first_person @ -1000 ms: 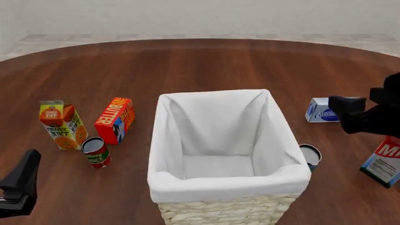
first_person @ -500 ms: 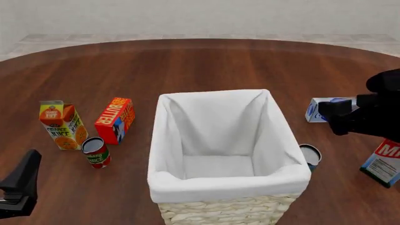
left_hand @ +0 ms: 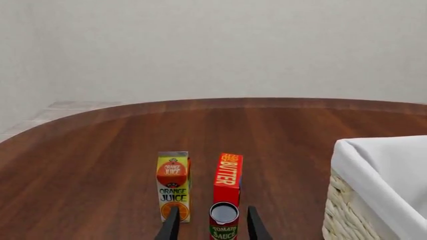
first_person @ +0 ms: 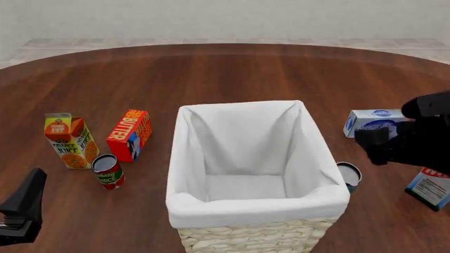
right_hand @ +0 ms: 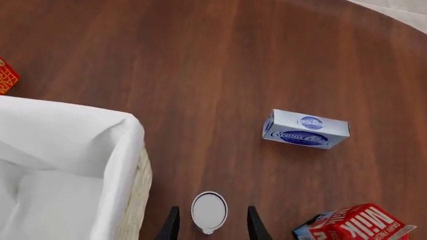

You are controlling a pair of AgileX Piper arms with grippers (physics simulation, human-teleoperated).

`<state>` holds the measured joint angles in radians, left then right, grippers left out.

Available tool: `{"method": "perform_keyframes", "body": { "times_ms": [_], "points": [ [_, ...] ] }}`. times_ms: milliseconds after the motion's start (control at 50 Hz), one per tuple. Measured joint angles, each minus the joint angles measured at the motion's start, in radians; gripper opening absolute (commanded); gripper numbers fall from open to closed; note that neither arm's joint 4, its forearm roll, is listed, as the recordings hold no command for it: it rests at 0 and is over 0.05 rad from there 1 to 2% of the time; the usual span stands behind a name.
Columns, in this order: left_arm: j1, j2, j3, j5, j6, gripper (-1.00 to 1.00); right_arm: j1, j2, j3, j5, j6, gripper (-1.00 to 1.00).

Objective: Pick up the alphabet soup and the tomato sauce, and put them in the basket.

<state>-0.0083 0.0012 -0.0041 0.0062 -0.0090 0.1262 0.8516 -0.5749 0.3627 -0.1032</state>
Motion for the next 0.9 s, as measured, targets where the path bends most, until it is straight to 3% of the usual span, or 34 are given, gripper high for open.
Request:
{"method": "perform_keyframes", "body": {
  "times_ms": [900],
  "points": [
    [0.000,-0.001,0.001,0.000,0.001,1.00,-0.021,0.071,0.113,-0.110,-0.001,1.00]
  ]
}}
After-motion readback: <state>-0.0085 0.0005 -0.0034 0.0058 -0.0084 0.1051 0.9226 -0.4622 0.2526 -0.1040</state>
